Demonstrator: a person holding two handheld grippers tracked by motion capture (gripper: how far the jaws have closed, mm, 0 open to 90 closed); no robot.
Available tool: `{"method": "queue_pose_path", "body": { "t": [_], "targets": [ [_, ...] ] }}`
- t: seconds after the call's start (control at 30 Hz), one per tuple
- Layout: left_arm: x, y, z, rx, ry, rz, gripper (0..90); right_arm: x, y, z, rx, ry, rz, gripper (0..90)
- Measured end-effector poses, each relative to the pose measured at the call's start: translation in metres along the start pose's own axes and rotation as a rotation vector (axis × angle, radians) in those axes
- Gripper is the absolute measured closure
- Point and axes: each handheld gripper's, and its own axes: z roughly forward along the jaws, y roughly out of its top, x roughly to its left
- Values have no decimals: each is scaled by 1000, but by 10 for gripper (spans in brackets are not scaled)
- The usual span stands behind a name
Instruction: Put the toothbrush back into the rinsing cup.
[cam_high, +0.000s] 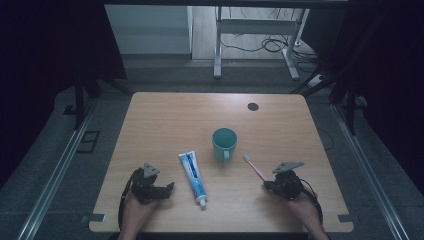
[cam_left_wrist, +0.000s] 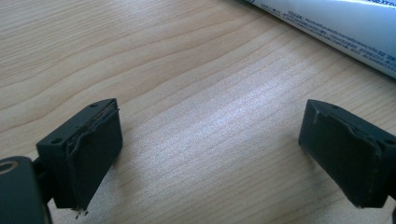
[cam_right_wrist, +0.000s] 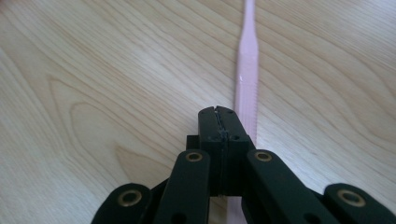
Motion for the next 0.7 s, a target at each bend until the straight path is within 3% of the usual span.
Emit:
{"method": "queue_pose_path", "body": {
  "t": [0.17,0.4,0.7],
  "targets": [
    [0,0,0,-1,0,-1,63,-6,-2,-3,11,-2,14,891],
    [0,0,0,0,0,0,63,-4,5,-12,27,-10,-16,855],
    [0,0,0,1,0,-1,63,-14,19,-20,154,-43,-38,795]
  ]
}}
